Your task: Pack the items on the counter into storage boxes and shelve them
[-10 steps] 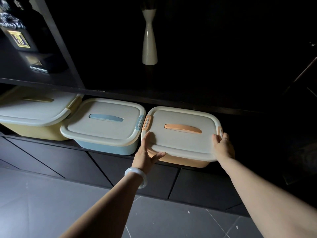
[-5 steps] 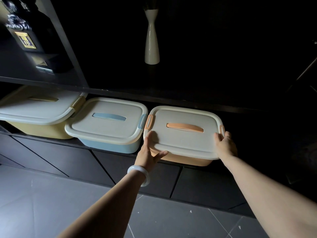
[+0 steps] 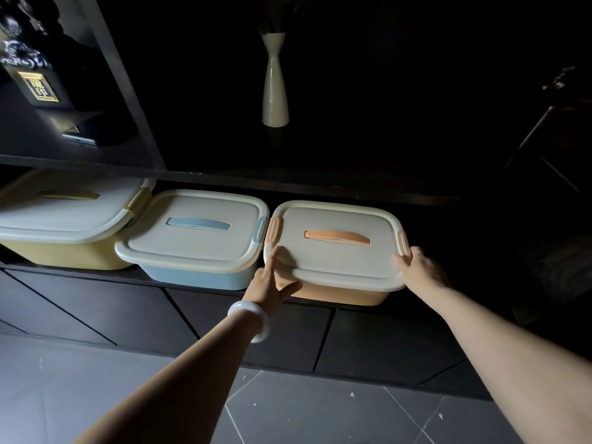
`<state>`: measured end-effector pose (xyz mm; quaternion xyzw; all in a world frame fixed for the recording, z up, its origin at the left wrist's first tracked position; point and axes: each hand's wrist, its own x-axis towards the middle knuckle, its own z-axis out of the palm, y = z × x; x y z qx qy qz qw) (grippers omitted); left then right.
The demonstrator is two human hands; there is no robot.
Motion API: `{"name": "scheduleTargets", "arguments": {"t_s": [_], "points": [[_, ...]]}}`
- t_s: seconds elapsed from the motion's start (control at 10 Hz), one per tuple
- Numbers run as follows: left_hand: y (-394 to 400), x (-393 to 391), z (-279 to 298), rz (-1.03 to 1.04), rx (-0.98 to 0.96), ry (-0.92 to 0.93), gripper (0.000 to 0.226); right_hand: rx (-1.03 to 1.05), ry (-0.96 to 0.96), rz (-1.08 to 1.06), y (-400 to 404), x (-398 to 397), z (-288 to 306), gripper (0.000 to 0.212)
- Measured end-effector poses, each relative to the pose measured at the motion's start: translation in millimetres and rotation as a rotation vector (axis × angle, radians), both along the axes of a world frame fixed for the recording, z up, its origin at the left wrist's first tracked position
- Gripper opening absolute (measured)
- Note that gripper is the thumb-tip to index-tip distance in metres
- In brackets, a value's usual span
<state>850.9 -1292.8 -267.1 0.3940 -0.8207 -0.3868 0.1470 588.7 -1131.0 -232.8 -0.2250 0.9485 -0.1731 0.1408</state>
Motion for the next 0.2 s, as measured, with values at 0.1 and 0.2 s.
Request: {"name": "scheduleTargets", "arguments": {"t_s": [0.1,0.2], "points": [[0,3,6,-0.023,-0.006,-0.033,0.096,0.019,0.034,0.02,11,7,3,0.043],[6,8,17,0.01,-0.008,-0.097,0.1,0.004,0.056,0.038,18,12,13,0.042]]}}
